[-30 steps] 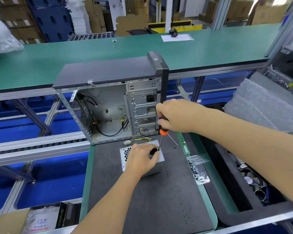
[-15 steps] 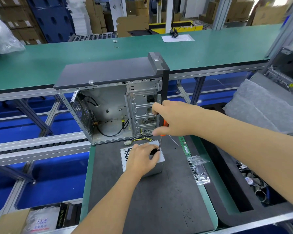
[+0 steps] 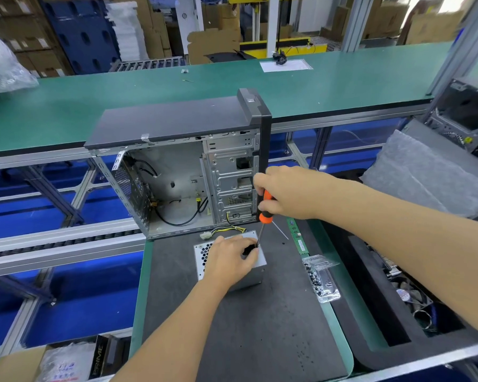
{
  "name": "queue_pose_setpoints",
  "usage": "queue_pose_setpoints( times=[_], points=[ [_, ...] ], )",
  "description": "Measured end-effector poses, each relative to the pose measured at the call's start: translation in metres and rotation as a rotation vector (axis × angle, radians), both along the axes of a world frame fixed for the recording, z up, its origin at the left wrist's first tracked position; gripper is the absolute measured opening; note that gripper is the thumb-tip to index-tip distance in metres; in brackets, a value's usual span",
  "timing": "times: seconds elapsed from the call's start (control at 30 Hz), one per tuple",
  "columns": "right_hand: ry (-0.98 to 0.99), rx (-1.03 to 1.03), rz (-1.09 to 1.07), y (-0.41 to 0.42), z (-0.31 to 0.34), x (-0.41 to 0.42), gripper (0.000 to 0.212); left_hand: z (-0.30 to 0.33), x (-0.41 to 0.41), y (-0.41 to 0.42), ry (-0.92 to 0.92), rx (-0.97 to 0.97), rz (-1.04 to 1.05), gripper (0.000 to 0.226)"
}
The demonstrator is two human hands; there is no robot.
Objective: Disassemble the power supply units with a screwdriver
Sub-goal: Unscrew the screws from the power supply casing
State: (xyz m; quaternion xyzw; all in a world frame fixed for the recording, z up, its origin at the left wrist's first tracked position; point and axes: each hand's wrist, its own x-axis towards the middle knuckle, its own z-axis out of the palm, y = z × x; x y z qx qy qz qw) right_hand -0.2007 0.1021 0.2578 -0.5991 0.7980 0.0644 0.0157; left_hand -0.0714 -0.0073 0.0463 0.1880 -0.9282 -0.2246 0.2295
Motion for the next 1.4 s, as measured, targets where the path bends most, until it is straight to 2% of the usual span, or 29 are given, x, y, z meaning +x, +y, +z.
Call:
queue_pose_setpoints(
  times=[0.03, 0.1, 0.23, 0.33, 0.4, 0.47, 0.5, 0.6, 0.67, 0.73, 0.83, 1.07, 1.2, 1.33, 1.4],
  points=[
    [-0.084, -0.004, 0.023, 0.001, 0.0, 0.0, 0.024, 0.001, -0.001, 0.0, 0.009, 0.012, 0.007, 0.013],
    [-0.132, 0.001, 0.045, 0.003, 0.0, 0.002, 0.031, 0.003, -0.003, -0.001, 0.021, 0.04, 0.02, 0.007],
    [0.088, 0.017, -0.056, 0.005, 0.002, 0.005, 0.057, 0.005, -0.007, 0.0, -0.049, 0.091, 0.024, 0.01],
    [0.181, 0.01, -0.047, 0.006, 0.001, 0.004, 0.044, 0.005, -0.008, 0.001, -0.078, 0.086, 0.018, 0.013],
    [0.017, -0.021, -0.017, 0.008, 0.0, 0.002, 0.029, 0.005, -0.008, 0.002, -0.055, 0.068, 0.018, 0.01],
    [-0.151, -0.055, -0.013, 0.011, 0.001, 0.002, 0.033, 0.003, -0.007, 0.003, -0.032, 0.041, 0.02, 0.008],
    [-0.161, -0.06, -0.027, 0.011, 0.001, 0.002, 0.038, 0.002, -0.007, 0.003, -0.026, 0.025, 0.021, 0.008],
    [0.008, -0.022, -0.089, 0.01, 0.001, 0.004, 0.045, -0.001, -0.007, 0.002, -0.032, -0.02, 0.005, 0.009],
    [0.015, -0.012, -0.066, 0.01, 0.001, 0.003, 0.037, -0.003, -0.007, 0.001, -0.051, -0.034, -0.008, 0.012],
    [-0.1, -0.039, -0.017, 0.011, 0.002, 0.001, 0.025, -0.002, -0.007, 0.001, -0.062, -0.035, -0.012, 0.013],
    [-0.18, -0.09, 0.024, 0.012, 0.004, 0.001, 0.023, 0.0, -0.007, 0.002, -0.062, -0.008, 0.009, 0.014],
    [-0.228, -0.348, -0.055, 0.014, 0.012, -0.012, 0.021, 0.01, -0.003, 0.001, -0.128, 0.252, 0.08, 0.017],
    [-0.357, -0.456, -0.194, 0.018, 0.011, -0.022, 0.02, 0.021, 0.001, 0.0, 0.099, 0.565, 0.188, 0.025],
    [-0.396, -0.418, -0.222, 0.019, -0.003, -0.022, 0.017, 0.028, 0.007, -0.005, 0.22, 0.621, 0.36, 0.037],
    [-0.403, -0.401, -0.228, 0.018, -0.011, -0.02, 0.017, 0.031, 0.011, -0.006, 0.304, 0.749, 0.404, 0.041]
  ],
)
